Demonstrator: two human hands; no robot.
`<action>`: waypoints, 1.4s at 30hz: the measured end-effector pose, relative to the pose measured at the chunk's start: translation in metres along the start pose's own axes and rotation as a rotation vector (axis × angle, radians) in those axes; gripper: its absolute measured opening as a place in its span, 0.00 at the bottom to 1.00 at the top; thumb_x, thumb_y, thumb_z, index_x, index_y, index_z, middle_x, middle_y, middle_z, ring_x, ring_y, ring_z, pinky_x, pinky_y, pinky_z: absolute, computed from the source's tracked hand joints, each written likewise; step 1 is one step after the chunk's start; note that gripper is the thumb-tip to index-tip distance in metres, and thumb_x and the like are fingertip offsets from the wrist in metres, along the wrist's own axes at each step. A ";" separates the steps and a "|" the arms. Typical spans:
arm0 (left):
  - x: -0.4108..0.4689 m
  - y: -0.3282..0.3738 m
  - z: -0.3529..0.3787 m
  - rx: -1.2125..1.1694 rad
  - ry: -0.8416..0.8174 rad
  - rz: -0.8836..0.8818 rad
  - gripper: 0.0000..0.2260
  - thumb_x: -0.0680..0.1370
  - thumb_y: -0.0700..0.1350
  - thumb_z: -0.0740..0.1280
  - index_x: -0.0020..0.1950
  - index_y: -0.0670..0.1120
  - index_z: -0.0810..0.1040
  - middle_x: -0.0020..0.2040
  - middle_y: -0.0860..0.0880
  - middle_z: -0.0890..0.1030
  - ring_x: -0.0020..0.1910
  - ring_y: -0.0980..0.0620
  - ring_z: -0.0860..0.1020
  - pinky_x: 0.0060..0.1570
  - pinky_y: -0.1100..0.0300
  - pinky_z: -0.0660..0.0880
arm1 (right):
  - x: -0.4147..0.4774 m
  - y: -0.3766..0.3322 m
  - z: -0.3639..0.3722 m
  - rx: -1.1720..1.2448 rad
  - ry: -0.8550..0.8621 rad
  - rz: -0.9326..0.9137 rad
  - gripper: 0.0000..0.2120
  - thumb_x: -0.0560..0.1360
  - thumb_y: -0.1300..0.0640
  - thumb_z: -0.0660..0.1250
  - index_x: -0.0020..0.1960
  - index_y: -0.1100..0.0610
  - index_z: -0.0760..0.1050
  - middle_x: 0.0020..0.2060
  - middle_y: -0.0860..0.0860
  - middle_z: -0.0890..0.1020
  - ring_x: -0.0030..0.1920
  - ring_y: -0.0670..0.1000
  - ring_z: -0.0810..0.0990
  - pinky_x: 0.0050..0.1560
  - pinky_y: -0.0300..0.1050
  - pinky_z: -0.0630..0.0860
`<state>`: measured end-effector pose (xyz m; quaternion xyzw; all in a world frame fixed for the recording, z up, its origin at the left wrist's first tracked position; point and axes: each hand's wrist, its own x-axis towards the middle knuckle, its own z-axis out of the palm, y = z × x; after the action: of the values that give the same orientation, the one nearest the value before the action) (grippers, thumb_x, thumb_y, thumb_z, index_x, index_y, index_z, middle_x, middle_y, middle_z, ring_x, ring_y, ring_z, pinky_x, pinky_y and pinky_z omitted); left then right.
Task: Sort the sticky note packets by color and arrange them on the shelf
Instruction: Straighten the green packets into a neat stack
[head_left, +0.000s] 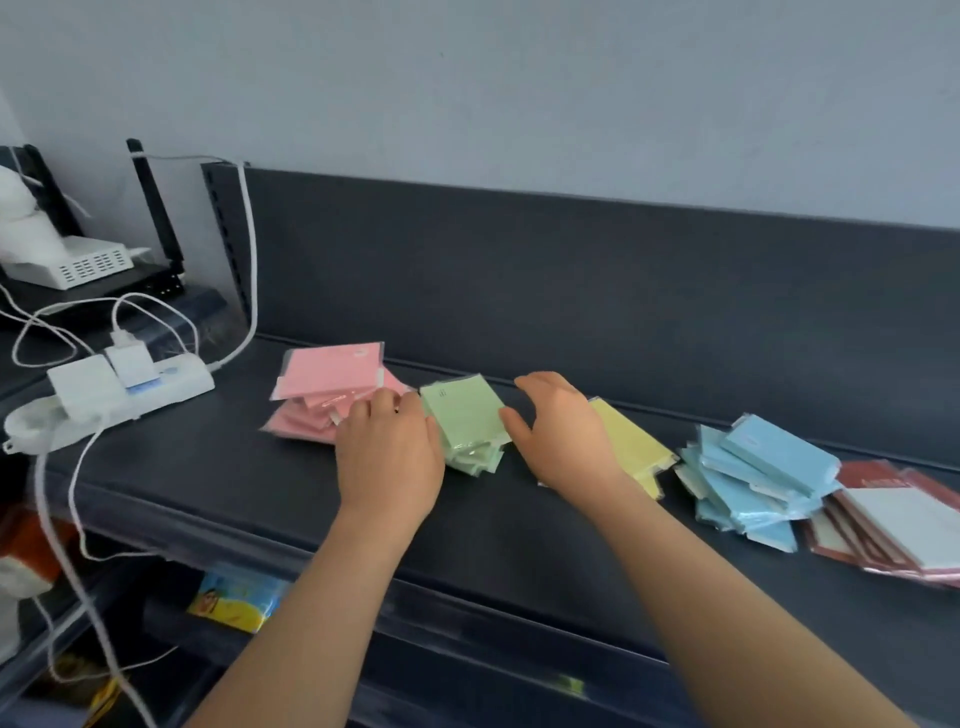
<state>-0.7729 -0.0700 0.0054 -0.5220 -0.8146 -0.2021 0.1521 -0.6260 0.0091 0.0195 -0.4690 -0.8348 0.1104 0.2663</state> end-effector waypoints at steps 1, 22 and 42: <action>0.000 0.006 -0.003 -0.014 0.043 0.042 0.12 0.79 0.46 0.62 0.57 0.41 0.78 0.52 0.43 0.79 0.49 0.40 0.75 0.46 0.48 0.71 | -0.005 0.003 -0.004 0.001 0.030 -0.011 0.19 0.79 0.52 0.62 0.67 0.59 0.71 0.66 0.52 0.73 0.64 0.53 0.73 0.60 0.45 0.71; -0.100 0.286 0.005 -0.410 -0.002 0.563 0.12 0.80 0.50 0.60 0.53 0.46 0.80 0.47 0.49 0.82 0.45 0.47 0.77 0.45 0.53 0.72 | -0.182 0.206 -0.171 -0.275 0.236 0.319 0.18 0.78 0.54 0.63 0.67 0.55 0.73 0.65 0.50 0.76 0.60 0.55 0.76 0.58 0.47 0.72; -0.212 0.555 0.020 -0.476 -0.186 0.687 0.11 0.79 0.50 0.59 0.49 0.47 0.79 0.46 0.50 0.81 0.44 0.46 0.76 0.42 0.55 0.71 | -0.323 0.424 -0.315 -0.244 0.314 0.590 0.17 0.81 0.52 0.58 0.67 0.57 0.73 0.64 0.50 0.76 0.61 0.52 0.76 0.57 0.45 0.72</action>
<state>-0.1808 -0.0200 -0.0145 -0.7996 -0.5343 -0.2740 0.0117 -0.0111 -0.0563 -0.0119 -0.7295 -0.6193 0.0088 0.2900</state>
